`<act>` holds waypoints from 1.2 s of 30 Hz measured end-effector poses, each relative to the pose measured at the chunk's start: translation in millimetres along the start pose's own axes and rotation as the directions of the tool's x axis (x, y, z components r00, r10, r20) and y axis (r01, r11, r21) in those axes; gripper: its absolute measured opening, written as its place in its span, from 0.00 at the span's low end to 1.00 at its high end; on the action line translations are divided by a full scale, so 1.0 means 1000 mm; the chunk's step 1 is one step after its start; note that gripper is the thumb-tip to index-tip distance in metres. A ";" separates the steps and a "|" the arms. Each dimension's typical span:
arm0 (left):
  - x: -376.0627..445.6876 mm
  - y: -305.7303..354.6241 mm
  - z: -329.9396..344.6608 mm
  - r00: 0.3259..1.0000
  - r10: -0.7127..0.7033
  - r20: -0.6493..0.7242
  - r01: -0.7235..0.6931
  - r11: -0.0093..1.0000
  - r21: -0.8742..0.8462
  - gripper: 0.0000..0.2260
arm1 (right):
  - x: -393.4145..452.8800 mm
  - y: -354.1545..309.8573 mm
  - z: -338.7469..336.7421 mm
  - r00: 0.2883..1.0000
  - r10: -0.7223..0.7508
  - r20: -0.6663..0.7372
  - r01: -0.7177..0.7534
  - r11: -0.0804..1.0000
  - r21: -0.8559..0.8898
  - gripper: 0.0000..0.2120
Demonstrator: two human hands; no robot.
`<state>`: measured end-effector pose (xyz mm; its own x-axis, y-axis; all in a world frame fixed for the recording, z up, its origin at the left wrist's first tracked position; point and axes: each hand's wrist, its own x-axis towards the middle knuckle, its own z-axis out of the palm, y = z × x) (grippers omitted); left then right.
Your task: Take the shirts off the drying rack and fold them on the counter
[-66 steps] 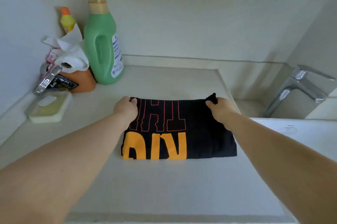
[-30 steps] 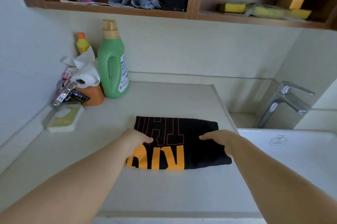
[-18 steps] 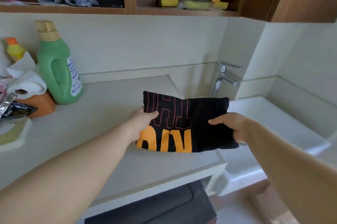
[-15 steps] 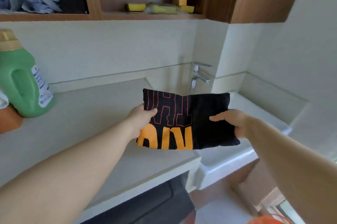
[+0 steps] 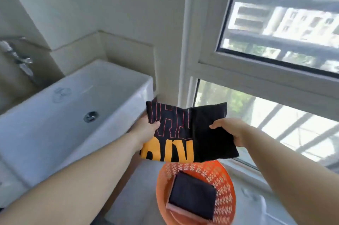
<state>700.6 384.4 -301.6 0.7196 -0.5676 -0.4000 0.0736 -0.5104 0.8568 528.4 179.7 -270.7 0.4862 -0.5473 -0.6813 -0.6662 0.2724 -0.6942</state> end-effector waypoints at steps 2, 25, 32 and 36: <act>0.025 -0.024 0.050 0.996 -0.075 0.051 0.071 0.994 0.079 0.12 | 0.037 0.047 -0.022 0.993 0.121 -0.018 -0.121 0.993 0.003 0.10; 0.283 -0.532 0.359 0.964 -0.225 0.143 -0.019 0.476 0.879 0.43 | 0.441 0.531 0.098 0.757 0.295 -0.583 -0.440 0.890 -0.120 0.23; 0.300 -0.554 0.376 0.784 -0.509 0.355 -0.045 0.524 0.851 0.45 | 0.475 0.551 0.106 0.852 0.450 -0.266 -0.496 0.856 -0.142 0.31; 0.288 -0.490 0.358 0.781 -0.529 0.330 0.000 0.529 0.848 0.41 | 0.456 0.509 0.085 0.844 0.519 -0.136 -0.535 0.833 -0.139 0.35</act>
